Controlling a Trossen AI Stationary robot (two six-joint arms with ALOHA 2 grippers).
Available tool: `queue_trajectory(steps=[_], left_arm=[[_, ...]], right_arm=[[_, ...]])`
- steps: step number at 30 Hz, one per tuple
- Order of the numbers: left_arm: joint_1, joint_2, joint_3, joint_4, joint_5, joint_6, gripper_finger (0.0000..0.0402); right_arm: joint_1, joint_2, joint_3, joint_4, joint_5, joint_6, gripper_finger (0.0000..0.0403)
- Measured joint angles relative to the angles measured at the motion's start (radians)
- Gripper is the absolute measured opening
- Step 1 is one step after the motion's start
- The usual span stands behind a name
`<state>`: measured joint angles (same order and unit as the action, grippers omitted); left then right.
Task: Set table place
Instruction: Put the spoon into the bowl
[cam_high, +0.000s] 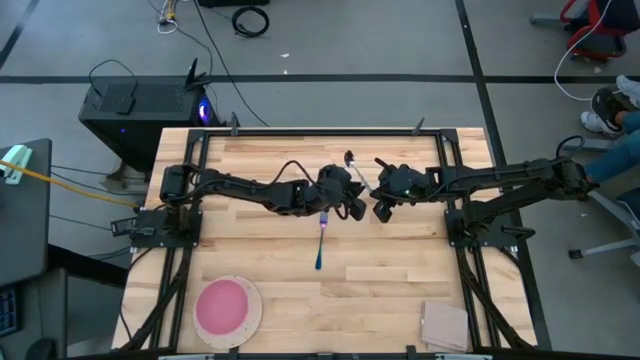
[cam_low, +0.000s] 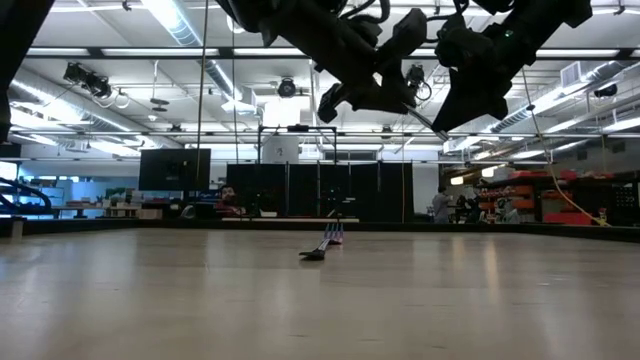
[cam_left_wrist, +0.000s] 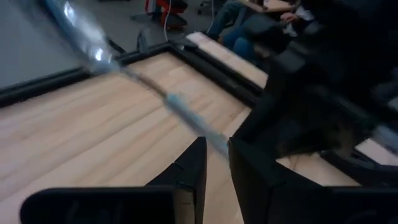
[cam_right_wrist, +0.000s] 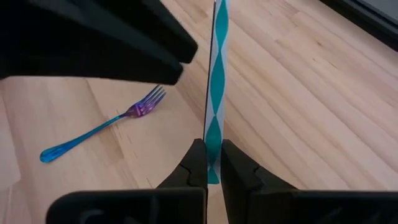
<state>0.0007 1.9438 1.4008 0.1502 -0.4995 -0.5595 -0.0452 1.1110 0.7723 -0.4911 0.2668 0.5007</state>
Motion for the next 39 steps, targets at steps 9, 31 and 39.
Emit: queue_trajectory(steps=[9,31,39], left_arm=[[0.025,0.000,0.000,0.004,-0.001,-0.031,0.0085],[0.045,0.000,0.000,0.063,0.039,-0.047,0.0068],[0.041,0.000,0.000,0.068,0.036,-0.073,0.0070]], right_arm=[[0.000,0.000,0.000,-0.003,-0.015,-0.005,0.0021],[-0.001,0.000,0.001,0.000,-0.008,-0.011,0.0021],[-0.001,0.000,0.001,0.000,-0.014,-0.013,0.0021]])
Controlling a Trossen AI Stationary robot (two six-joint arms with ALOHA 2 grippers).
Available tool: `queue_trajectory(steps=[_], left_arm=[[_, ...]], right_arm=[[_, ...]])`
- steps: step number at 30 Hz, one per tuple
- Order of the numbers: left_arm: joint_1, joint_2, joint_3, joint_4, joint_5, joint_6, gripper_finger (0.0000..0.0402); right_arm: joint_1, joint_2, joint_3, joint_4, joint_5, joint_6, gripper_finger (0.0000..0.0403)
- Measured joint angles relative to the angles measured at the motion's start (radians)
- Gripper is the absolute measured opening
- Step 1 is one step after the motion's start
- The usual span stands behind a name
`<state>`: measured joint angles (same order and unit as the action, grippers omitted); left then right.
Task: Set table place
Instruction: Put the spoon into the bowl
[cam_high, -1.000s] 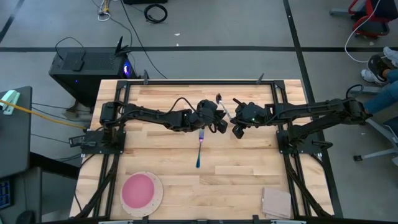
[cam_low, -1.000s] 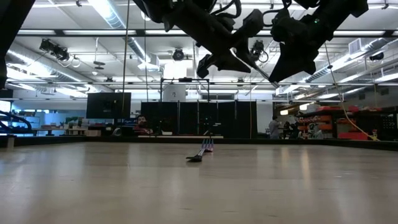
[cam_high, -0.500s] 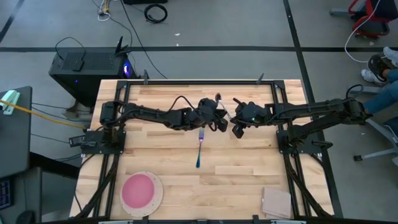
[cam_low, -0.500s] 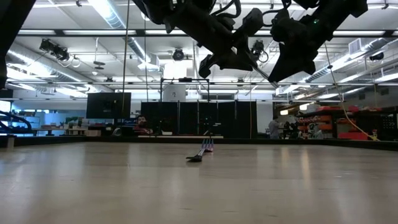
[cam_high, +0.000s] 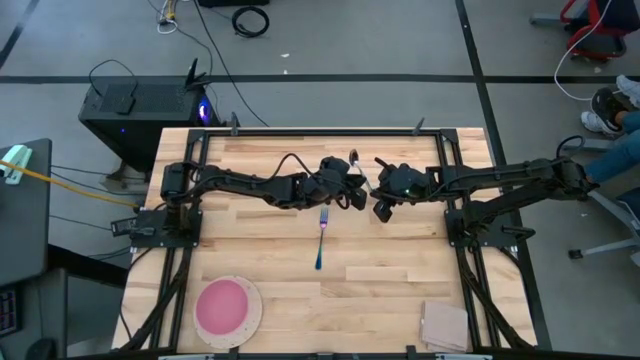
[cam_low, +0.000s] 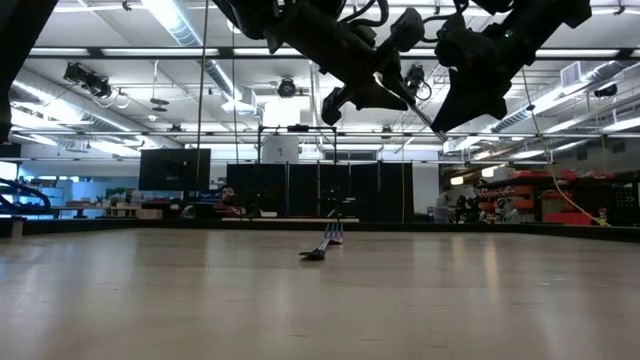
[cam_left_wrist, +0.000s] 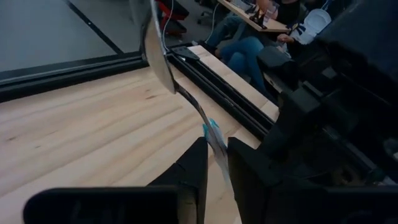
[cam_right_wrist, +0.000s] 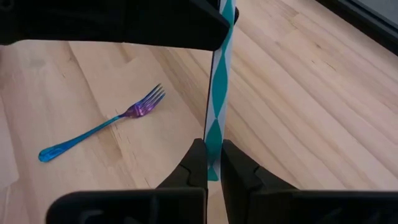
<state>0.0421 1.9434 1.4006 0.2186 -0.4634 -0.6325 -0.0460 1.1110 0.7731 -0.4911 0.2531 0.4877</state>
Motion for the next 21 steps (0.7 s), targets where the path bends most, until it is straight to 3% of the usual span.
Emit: queue_trajectory(steps=[21], left_arm=[[0.010,0.000,0.002,0.049,0.003,0.012,0.0035]], right_arm=[[0.001,0.001,0.000,-0.002,-0.005,-0.014,0.0021]])
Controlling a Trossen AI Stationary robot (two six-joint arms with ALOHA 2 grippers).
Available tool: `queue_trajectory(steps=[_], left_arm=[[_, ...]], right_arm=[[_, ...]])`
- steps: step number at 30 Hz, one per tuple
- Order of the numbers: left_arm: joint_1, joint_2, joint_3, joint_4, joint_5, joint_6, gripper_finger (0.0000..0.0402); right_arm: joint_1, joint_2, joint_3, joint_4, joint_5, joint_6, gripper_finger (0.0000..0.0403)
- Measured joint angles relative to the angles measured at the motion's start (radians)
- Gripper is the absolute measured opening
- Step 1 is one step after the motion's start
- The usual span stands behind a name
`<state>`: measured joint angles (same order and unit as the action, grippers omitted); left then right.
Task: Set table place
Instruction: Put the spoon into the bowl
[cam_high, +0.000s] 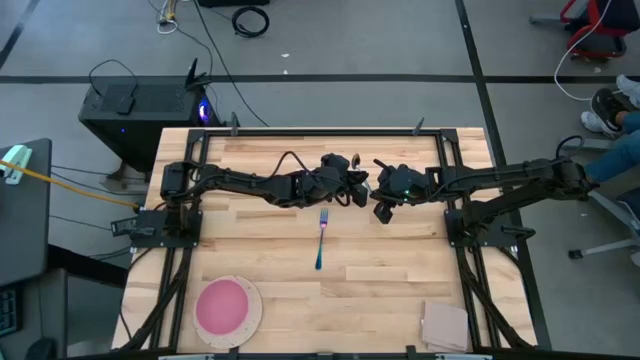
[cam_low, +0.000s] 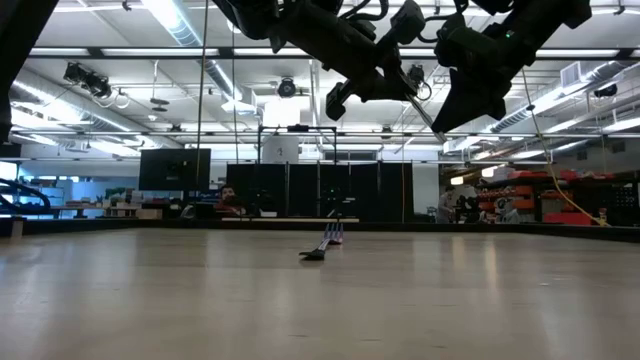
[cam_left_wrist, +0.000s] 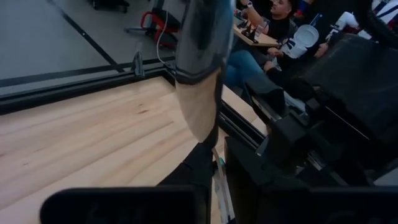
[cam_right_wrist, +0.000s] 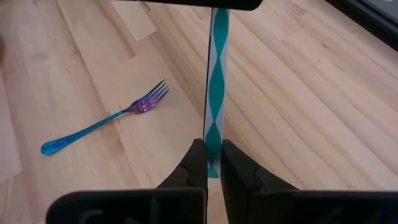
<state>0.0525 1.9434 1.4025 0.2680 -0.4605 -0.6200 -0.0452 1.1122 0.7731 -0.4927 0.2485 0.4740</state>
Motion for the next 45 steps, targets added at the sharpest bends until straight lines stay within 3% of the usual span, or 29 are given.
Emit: queue_trajectory(steps=[15,36,40,45], left_arm=[[0.000,0.000,0.000,-0.005,0.001,0.063,0.0031],[0.002,0.001,-0.004,-0.077,-0.009,0.090,0.0027],[0.002,-0.035,-0.004,-0.154,0.013,0.109,0.0027],[-0.016,-0.138,-0.003,-0.365,0.025,0.118,0.0027]], right_arm=[[0.000,0.000,-0.001,0.002,0.001,0.001,0.0022],[0.000,-0.002,-0.001,-0.021,0.001,0.004,0.0087],[0.000,-0.002,-0.001,-0.066,-0.013,0.015,0.0098],[0.003,-0.002,-0.001,-0.092,-0.022,0.022,0.0103]])
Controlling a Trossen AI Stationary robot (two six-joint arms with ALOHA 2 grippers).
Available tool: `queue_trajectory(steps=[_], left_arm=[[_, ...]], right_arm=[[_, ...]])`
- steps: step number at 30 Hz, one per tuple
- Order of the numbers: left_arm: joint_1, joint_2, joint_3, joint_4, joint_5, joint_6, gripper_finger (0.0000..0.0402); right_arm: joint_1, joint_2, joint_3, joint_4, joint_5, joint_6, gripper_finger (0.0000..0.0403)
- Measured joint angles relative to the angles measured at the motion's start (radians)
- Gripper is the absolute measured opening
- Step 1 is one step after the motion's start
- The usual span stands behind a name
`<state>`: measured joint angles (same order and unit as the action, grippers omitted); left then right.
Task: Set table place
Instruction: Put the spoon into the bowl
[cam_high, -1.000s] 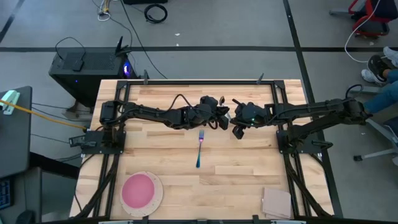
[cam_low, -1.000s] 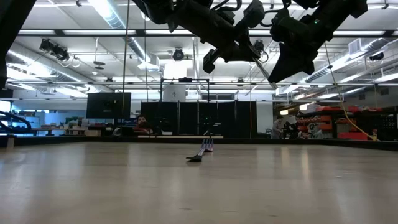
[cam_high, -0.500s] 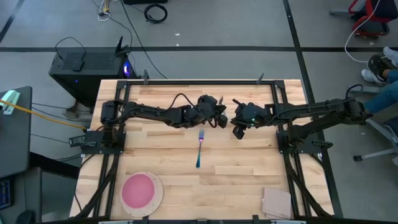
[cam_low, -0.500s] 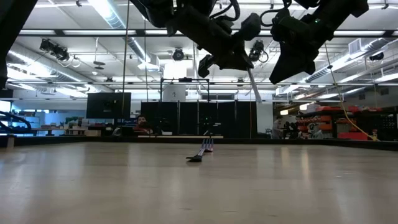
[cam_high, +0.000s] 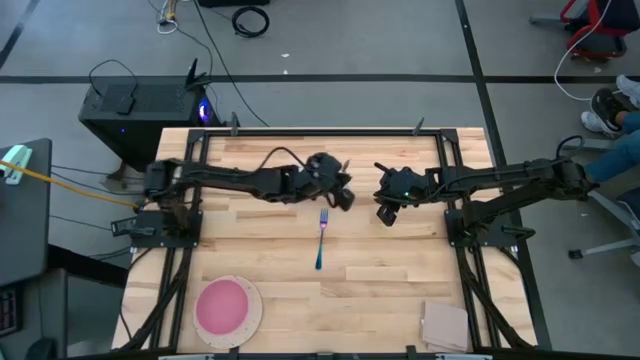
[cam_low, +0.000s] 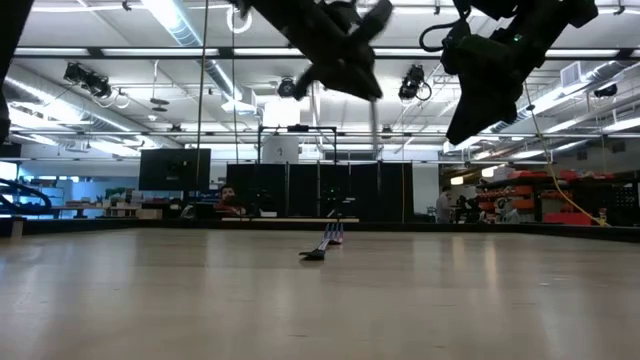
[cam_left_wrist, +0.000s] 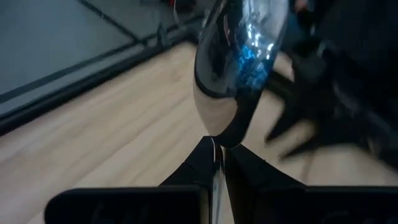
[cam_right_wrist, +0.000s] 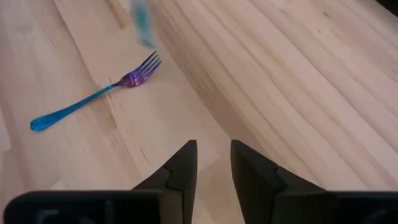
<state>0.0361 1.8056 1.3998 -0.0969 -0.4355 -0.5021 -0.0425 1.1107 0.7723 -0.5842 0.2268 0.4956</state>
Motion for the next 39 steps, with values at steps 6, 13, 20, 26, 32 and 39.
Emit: queue_trajectory(steps=[6,13,20,26,32,39], left_arm=[[-0.055,-0.157,0.000,-0.334,0.046,-0.027,0.0027],[-0.132,-0.343,0.001,-0.599,0.137,-0.119,0.0027],[-0.184,-0.488,0.001,-0.728,0.264,-0.267,0.0027],[-0.265,-0.532,0.002,-0.880,0.285,-0.412,0.0027],[-0.367,-0.530,0.002,-1.009,0.326,-0.536,0.0027],[-0.511,-0.529,0.002,-1.086,0.360,-0.682,0.0026]], right_arm=[[0.000,0.001,0.000,-0.003,-0.004,0.001,0.0101],[0.000,0.001,0.000,0.001,-0.027,0.000,0.0101],[0.000,0.001,0.000,0.113,-0.161,-0.063,0.0101],[0.000,0.001,0.000,0.266,-0.375,-0.208,0.0101],[0.000,0.001,0.000,0.371,-0.545,-0.290,0.0100],[0.000,0.001,0.000,0.380,-0.567,-0.317,0.0100]])
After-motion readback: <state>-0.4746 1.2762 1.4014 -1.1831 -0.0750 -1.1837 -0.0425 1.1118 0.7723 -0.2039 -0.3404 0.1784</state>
